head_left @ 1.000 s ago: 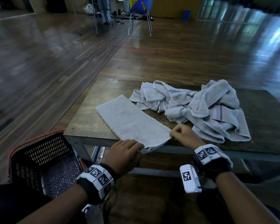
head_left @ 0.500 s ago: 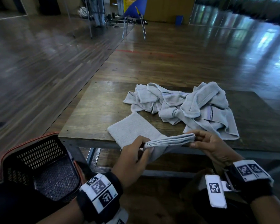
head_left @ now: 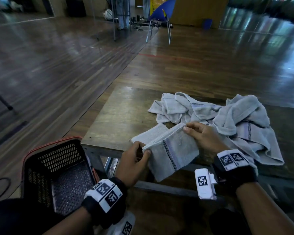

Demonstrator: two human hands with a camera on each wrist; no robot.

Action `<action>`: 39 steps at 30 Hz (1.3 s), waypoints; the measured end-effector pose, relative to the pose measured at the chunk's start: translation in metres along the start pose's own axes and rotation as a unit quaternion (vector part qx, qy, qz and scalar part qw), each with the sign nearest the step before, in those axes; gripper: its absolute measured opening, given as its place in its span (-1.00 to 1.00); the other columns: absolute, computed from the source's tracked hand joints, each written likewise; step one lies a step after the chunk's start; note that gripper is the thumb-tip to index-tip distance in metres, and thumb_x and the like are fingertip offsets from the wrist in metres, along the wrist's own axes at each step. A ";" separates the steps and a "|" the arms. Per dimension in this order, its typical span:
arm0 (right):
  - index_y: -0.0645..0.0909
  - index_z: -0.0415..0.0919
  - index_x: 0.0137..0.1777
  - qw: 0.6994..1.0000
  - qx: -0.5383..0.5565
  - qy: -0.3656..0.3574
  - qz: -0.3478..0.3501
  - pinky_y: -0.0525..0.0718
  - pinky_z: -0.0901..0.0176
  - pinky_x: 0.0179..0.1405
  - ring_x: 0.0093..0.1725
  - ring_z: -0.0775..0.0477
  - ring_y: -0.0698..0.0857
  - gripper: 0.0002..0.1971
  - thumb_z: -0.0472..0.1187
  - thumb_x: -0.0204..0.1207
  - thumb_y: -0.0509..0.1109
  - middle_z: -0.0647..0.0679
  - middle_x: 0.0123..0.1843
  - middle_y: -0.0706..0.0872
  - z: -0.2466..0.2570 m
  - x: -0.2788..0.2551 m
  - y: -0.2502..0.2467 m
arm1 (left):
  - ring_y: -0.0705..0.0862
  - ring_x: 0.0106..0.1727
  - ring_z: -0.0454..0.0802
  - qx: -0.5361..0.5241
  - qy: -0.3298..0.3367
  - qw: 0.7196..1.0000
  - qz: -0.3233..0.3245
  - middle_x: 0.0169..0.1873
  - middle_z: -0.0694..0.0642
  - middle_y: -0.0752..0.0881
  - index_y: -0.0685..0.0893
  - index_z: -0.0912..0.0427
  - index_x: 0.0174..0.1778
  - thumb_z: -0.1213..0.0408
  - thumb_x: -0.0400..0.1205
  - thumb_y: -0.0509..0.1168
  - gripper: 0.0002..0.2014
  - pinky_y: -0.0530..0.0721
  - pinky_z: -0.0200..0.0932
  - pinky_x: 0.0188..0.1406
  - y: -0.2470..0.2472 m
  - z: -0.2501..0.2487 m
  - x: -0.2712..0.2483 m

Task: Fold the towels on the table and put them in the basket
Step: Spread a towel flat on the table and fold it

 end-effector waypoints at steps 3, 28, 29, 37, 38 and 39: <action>0.66 -0.12 0.02 0.999 -0.055 -0.004 -0.002 0.64 0.04 0.10 0.05 -0.08 0.71 -0.86 -0.10 0.55 0.37 -0.13 0.02 0.75 0.001 0.019 0.017 | 0.53 -0.41 -0.39 0.017 -0.018 0.999 -0.039 -0.43 -0.10 0.57 0.57 0.24 -0.17 0.28 0.62 0.27 -0.89 0.43 -0.51 -0.44 -0.008 0.014 0.014; 0.52 -0.09 0.25 0.965 -0.261 0.018 0.029 0.44 0.35 -0.28 -0.27 0.18 0.54 -0.65 -0.19 0.47 0.44 0.08 -0.26 0.56 -0.034 0.064 0.040 | 0.62 0.04 0.18 0.262 -0.032 0.964 0.037 0.01 0.21 0.67 0.66 0.23 0.01 0.26 0.58 0.26 -0.82 0.60 -0.01 0.02 -0.011 0.058 0.097; 0.50 -0.09 0.26 0.963 -0.268 0.012 0.038 0.45 0.34 -0.30 -0.30 0.17 0.54 -0.63 -0.21 0.47 0.43 0.06 -0.28 0.55 -0.036 0.058 0.035 | 0.63 0.05 0.18 0.261 -0.028 0.964 0.051 0.01 0.22 0.69 0.68 0.23 0.01 0.27 0.58 0.26 -0.82 0.60 -0.03 0.04 -0.009 0.058 0.101; 0.49 -0.03 0.31 0.941 -0.337 0.007 0.029 0.52 0.19 -0.08 -0.18 0.24 0.57 -0.63 -0.08 0.51 0.35 0.22 -0.08 0.62 -0.053 0.006 -0.004 | 0.68 0.01 0.18 0.258 0.042 0.955 0.140 -0.04 0.20 0.76 0.71 0.22 -0.04 0.31 0.57 0.29 -0.87 0.58 -0.11 -0.01 0.028 0.037 0.117; 0.48 -0.05 0.35 0.941 -0.337 0.004 0.017 0.53 0.18 0.01 -0.04 0.15 0.62 -0.61 -0.10 0.52 0.35 0.12 0.08 0.66 -0.054 0.002 -0.007 | 0.67 0.02 0.18 0.262 0.049 0.952 0.149 -0.02 0.20 0.75 0.70 0.22 -0.03 0.32 0.58 0.29 -0.87 0.58 -0.12 0.00 0.032 0.035 0.119; 0.46 -0.08 0.39 0.939 -0.343 -0.003 0.005 0.53 0.16 0.14 0.14 0.06 0.61 -0.58 -0.13 0.53 0.34 0.03 0.24 0.64 -0.054 -0.002 -0.009 | 0.67 0.04 0.18 0.266 0.053 0.950 0.156 -0.01 0.20 0.75 0.69 0.22 -0.02 0.32 0.58 0.28 -0.87 0.57 -0.12 0.02 0.035 0.032 0.121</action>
Point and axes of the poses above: each hand's wrist, its own x-axis towards the middle knuckle, its own y-axis out of the palm, z = x × y, the point moved 2 cm from there along x, towards the middle knuckle
